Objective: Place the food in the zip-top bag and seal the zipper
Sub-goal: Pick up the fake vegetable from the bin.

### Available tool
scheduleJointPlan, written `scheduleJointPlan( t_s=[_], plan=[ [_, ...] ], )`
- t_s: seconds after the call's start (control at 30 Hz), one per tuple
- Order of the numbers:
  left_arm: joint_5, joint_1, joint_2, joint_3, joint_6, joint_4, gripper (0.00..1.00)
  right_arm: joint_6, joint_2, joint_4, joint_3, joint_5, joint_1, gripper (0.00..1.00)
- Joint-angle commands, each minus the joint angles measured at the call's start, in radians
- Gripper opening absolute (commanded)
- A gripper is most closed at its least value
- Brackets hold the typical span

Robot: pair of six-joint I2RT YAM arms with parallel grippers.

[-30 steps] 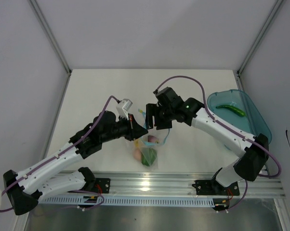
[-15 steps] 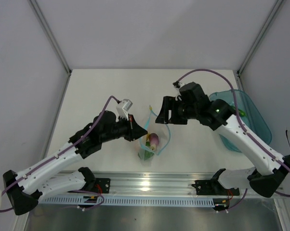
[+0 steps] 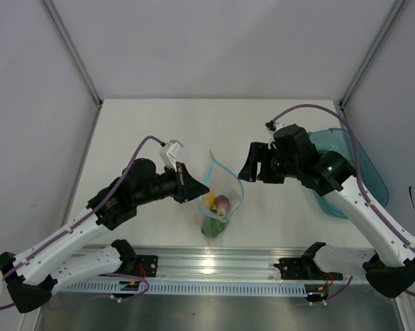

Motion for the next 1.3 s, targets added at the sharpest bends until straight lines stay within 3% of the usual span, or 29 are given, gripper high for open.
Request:
scheduleJointPlan(
  t_s=[0.0, 0.07, 0.17, 0.23, 0.27, 0.53, 0.9, 1.27],
  plan=[
    [0.008, -0.007, -0.005, 0.015, -0.027, 0.008, 0.01, -0.014, -0.04, 0.031, -0.033, 0.012, -0.002, 0.7],
    [0.015, -0.007, -0.014, -0.007, -0.044, 0.025, 0.01, -0.036, -0.046, 0.027, -0.036, 0.038, -0.007, 0.7],
    [0.011, -0.007, -0.034, -0.028, -0.045, 0.024, 0.01, -0.063, -0.043, -0.021, -0.015, 0.095, -0.033, 0.78],
    [0.0, -0.007, -0.047, -0.035, -0.041, 0.021, 0.01, -0.062, -0.046, -0.046, 0.001, 0.153, -0.085, 0.96],
    [-0.003, -0.009, -0.051, -0.039, -0.039, 0.021, 0.01, -0.051, -0.061, -0.044, -0.002, 0.176, -0.103, 0.99],
    [0.008, -0.007, -0.075, -0.056, -0.015, 0.024, 0.01, -0.048, -0.104, 0.017, -0.084, 0.13, -0.358, 0.99],
    [0.048, -0.007, -0.063, -0.073, 0.024, 0.048, 0.01, -0.047, -0.09, 0.023, -0.091, 0.147, -0.55, 1.0],
    [0.111, -0.007, -0.023, -0.113, 0.019, 0.149, 0.01, 0.021, 0.083, 0.106, -0.188, 0.144, -0.875, 0.97]
  ],
)
